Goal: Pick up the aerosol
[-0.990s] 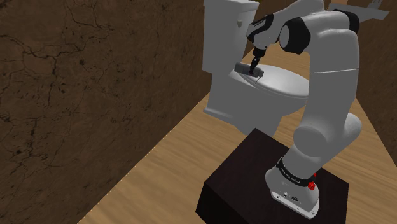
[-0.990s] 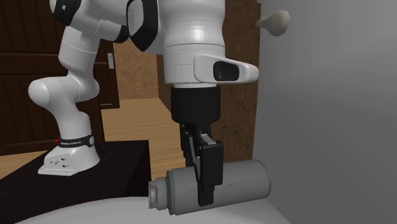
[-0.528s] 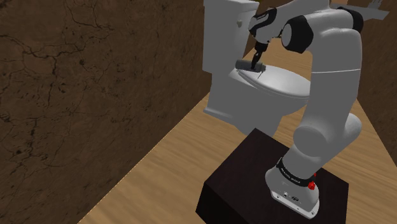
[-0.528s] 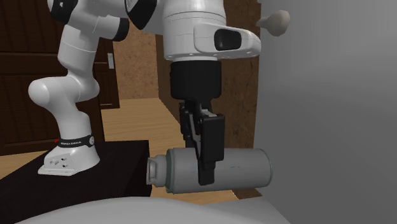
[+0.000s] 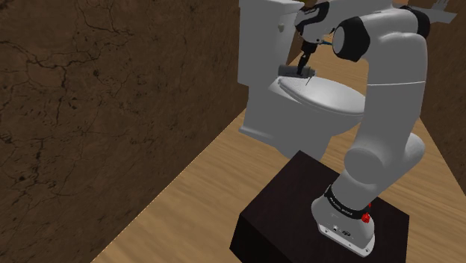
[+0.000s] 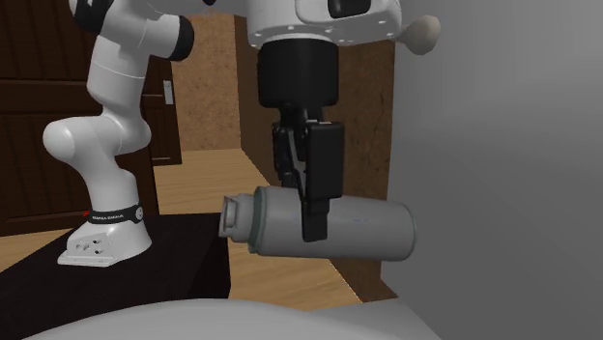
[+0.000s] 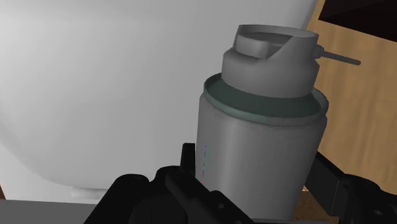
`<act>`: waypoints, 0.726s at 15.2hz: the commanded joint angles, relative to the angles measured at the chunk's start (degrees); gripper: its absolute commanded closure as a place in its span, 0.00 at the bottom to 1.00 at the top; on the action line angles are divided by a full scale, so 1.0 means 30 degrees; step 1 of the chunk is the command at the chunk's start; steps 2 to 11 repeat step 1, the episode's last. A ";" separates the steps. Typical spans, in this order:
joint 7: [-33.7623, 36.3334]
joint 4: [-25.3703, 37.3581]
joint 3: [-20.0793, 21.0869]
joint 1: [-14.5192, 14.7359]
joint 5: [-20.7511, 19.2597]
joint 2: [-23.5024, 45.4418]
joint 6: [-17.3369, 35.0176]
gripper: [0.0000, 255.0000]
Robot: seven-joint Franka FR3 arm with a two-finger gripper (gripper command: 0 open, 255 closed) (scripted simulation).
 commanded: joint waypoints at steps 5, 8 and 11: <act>0.0004 0.0062 -0.0022 0.0002 -0.0033 -0.0070 -0.0115 1.00; 0.0004 0.0062 -0.0022 0.0002 -0.0033 -0.0070 -0.0115 1.00; 0.0004 0.0062 -0.0022 0.0002 -0.0033 -0.0070 -0.0115 1.00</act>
